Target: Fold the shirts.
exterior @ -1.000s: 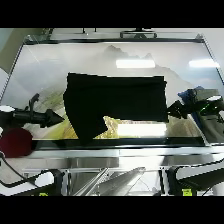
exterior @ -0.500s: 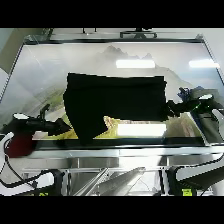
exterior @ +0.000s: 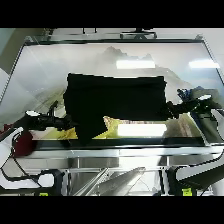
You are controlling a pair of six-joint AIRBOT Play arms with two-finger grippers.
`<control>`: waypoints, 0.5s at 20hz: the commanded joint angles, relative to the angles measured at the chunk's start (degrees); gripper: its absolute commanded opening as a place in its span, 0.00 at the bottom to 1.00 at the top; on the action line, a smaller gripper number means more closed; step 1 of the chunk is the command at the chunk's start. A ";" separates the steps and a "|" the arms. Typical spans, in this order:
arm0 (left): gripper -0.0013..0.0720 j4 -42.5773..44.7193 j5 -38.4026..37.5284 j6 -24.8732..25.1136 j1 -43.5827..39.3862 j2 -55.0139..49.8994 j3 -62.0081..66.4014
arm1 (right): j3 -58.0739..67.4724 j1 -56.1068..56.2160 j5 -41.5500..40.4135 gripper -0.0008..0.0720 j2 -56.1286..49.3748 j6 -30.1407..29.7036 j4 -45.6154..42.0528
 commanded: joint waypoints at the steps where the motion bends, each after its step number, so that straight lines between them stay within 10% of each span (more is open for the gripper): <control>1: 0.05 -2.03 -1.49 0.55 -0.20 -0.57 3.15 | 0.07 -0.11 0.90 0.53 0.07 -0.13 0.55; 7: 0.05 -2.99 -6.08 0.52 -0.28 1.68 8.15 | 0.07 -3.08 5.01 0.04 0.13 -1.86 -0.07; 10: 0.05 -3.96 -5.60 2.34 -0.57 6.45 11.72 | 0.24 -5.01 4.76 0.04 1.55 -2.27 -0.04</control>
